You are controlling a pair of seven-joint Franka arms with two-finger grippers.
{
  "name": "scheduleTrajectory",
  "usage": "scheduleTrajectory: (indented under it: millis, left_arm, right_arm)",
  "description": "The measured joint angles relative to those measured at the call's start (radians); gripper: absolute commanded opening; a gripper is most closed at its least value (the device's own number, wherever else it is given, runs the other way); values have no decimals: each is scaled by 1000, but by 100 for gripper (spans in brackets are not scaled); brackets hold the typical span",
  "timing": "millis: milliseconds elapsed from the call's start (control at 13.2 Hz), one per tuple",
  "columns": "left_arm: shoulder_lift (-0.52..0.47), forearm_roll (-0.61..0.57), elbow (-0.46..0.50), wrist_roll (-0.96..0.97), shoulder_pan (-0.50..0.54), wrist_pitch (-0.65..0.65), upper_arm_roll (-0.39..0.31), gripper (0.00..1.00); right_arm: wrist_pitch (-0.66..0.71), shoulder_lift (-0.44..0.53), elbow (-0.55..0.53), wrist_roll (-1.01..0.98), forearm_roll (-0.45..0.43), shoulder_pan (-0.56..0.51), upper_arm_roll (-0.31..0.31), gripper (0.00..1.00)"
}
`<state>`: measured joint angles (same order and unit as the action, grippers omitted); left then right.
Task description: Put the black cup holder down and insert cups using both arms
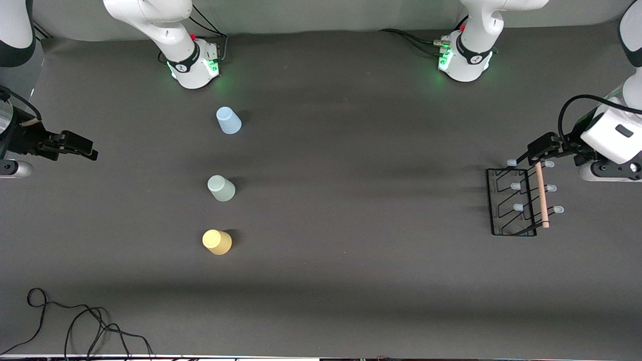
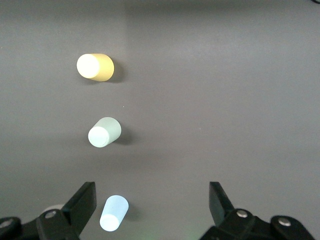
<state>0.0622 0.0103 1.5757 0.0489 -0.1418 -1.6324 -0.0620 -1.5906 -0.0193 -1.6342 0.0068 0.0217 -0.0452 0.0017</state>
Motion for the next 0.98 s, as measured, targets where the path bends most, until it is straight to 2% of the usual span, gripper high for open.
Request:
scheduleTrajectory:
  millis: [227,985]
  left_arm:
    - [0,-1,-12,-27,0,61,-1,100]
    - [-13,-8,-16,-66,11,123,-19,100]
  right_arm:
    - [0,0,0,0,0,0,0,100]
    - [0,0,0,0,0,0,0,100]
